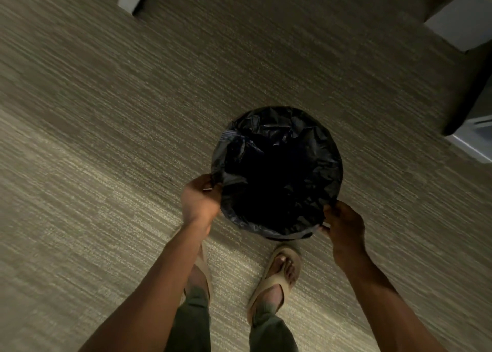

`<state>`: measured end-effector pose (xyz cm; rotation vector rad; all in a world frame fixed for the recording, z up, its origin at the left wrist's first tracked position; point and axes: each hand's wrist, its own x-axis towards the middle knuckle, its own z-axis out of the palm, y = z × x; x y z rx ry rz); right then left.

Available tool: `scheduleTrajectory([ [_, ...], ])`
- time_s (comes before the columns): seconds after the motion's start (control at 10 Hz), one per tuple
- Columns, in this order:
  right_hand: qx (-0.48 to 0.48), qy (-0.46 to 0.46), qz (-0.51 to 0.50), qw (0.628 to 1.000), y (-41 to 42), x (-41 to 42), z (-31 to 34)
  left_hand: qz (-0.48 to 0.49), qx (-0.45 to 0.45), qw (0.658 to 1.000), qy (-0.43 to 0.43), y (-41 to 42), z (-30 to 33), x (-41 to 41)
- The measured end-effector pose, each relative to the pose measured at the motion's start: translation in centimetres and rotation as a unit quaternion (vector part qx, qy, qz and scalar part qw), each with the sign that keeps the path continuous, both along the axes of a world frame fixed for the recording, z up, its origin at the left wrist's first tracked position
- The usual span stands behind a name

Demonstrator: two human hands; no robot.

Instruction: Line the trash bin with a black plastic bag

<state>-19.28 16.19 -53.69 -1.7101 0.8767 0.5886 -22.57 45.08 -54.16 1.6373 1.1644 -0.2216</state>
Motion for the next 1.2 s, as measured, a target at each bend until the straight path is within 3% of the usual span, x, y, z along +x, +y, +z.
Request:
scheduleTrajectory([
  [0.2, -0.021, -0.034, 0.062, 0.997, 5.6, 2.7, 1.4, 0.013, -0.016, 1.0, -0.007, 6.5, 0.3, 0.9],
  [0.4, -0.02, -0.047, 0.125, 0.991, 16.3, 7.2, 1.3, 0.084, -0.051, 0.995, -0.031, 16.5, 0.8, 1.6],
  [0.6, -0.008, -0.069, 0.181, 0.981, 27.0, 12.0, 0.3, 0.121, 0.0, 0.991, -0.057, 25.6, 0.7, 3.8],
  [0.8, -0.001, -0.05, 0.186, 0.981, 34.1, 15.5, -1.4, 0.144, 0.0, 0.989, -0.028, 32.1, -1.1, 6.4],
  [1.1, 0.006, -0.035, 0.228, 0.973, 35.9, 15.7, -1.9, 0.123, 0.02, 0.992, -0.008, 33.7, -2.6, 6.2],
  [1.2, -0.066, -0.045, 0.252, 0.965, 35.0, 15.6, -0.4, 0.122, 0.084, 0.989, 0.027, 32.8, -1.4, 5.9],
])
